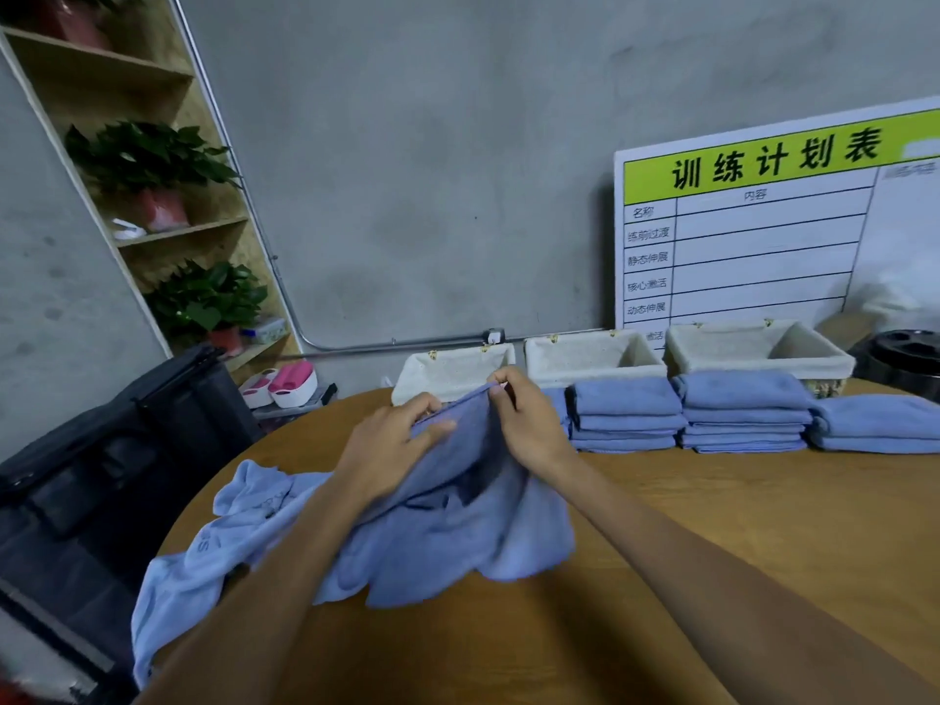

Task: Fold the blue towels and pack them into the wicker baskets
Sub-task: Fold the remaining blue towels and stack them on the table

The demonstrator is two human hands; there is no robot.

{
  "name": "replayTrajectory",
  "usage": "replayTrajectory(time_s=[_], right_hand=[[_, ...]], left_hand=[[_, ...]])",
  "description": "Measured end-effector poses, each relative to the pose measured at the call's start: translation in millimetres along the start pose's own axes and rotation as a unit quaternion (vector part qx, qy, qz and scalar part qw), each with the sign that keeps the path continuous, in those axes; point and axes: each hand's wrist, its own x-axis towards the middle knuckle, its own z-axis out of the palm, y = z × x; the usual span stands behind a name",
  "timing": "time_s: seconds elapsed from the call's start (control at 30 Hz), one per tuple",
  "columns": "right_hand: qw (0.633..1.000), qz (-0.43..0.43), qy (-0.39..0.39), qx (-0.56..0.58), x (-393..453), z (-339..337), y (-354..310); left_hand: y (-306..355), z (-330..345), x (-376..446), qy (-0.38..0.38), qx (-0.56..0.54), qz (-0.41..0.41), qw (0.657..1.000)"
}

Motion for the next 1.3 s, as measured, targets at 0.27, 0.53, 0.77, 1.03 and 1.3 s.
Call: replayTrajectory(time_s=[0.27,0.53,0.77,1.03,1.3], right_hand=[[0.948,-0.016,0.086,-0.305,25.3,-110.0,15.9],[0.958,-0.011,0.104,-0.269,29.7,-174.9,17.7],[0.929,0.016,0.118,-0.351,19.7,-227.2,-12.9],[0.88,0.015,0.187,-0.435,7.3,-288.7,-60.4],[0.879,0.027,0.161,-0.447,-11.3,-318.1,-64.6]], left_hand=[[-22.0,-13.5,9.2,0.044,0.036,-0.014,0.998],[7.9,-15.6,26.3,0.018,0.037,0.002,0.999],[37.8,-51.1,42.5,0.015,0.111,0.076,0.991],[76.1,-91.8,58.5,0.022,0.127,0.079,0.989],[84.1,-95.1,58.6,0.007,0.052,0.083,0.995]])
